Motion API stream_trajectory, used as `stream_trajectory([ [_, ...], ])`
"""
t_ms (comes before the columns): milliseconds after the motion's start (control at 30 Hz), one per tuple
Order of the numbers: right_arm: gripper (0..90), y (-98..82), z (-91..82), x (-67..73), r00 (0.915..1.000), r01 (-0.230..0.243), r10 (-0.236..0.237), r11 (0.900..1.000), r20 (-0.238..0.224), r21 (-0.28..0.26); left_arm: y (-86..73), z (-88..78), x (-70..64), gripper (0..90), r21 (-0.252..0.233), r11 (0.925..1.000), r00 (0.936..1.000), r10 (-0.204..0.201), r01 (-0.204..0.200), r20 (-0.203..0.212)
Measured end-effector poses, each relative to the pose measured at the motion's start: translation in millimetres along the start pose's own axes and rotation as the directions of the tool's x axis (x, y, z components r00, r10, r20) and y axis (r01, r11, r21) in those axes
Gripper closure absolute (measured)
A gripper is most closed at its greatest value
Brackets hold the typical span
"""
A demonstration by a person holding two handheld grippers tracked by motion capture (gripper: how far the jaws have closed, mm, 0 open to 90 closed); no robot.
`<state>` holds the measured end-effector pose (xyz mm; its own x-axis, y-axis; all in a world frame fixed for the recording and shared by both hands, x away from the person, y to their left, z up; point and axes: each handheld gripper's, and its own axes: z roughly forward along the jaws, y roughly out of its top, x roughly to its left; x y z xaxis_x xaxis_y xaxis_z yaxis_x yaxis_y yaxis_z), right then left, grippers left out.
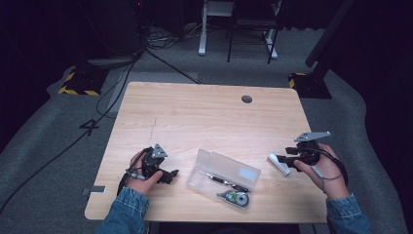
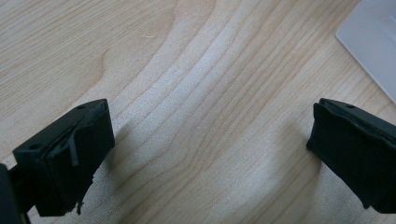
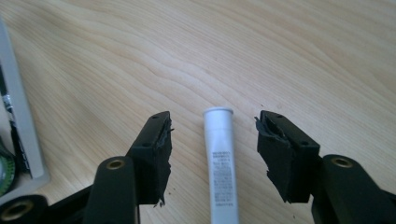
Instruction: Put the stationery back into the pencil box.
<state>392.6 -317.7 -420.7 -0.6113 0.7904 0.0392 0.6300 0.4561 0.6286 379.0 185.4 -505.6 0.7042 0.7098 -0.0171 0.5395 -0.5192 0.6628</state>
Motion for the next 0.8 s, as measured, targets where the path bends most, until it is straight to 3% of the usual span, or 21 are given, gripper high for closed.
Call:
stream_trajectory([
  [233, 46.9, -8.0, 6.9, -11.3, 0.9993, -0.037, 0.037, 0.997, 0.001, 0.067, 0.0, 0.0, 0.0, 0.4, 0.0, 1.0, 1.0, 0.0, 0.0, 0.0],
  [433, 48.6, -16.3, 21.2, -18.2, 0.9983, -0.054, 0.057, 0.989, -0.012, 0.141, 0.0, 0.0, 0.0, 0.4, 0.0, 1.0, 1.0, 0.0, 0.0, 0.0],
  [800, 51.3, -22.1, 32.3, -20.5, 0.9976, -0.058, 0.065, 0.978, -0.025, 0.2, 0.0, 0.0, 0.0, 0.4, 0.0, 1.0, 1.0, 0.0, 0.0, 0.0],
])
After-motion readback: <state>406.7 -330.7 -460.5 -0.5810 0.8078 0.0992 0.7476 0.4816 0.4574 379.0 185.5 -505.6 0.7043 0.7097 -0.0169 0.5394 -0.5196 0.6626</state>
